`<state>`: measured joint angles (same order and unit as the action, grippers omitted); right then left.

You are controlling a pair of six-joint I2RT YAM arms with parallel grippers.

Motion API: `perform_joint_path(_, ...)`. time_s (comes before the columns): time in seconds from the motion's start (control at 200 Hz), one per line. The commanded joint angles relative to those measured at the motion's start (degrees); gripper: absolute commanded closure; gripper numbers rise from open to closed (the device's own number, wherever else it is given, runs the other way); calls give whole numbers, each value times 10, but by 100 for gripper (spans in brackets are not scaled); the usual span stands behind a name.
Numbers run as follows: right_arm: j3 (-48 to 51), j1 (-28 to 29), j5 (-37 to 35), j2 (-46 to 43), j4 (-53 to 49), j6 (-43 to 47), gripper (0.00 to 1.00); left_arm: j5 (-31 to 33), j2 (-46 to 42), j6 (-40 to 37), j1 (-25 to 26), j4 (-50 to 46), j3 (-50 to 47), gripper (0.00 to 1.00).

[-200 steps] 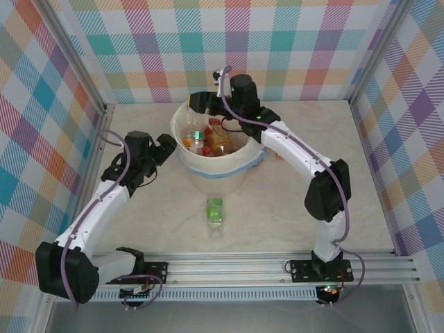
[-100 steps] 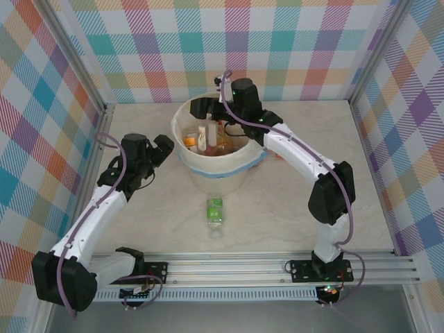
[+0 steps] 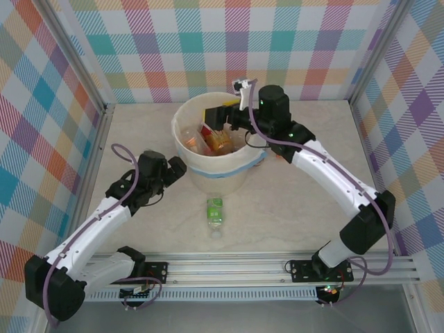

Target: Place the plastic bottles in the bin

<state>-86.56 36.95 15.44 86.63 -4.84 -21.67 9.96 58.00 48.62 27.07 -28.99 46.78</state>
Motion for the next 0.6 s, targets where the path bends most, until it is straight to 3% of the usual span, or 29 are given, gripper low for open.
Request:
perform_joint_path(0.0, 51, 3, -14, -65, 7, 28, 0, 0, -16, -2, 35, -6, -31, 0)
perform_joint_path(0.195, 160, 3, -83, -186, -12, 40, 0, -26, -58, 12, 106, 33, -110, 0)
perform_joint_path(0.32, 237, 3, -153, -255, -16, 33, 0, -11, -55, 9, 168, 35, -135, 0)
perform_joint_path(0.595, 389, 2, -301, -370, -9, -67, 0, 2, 45, -11, 253, 106, -132, 0)
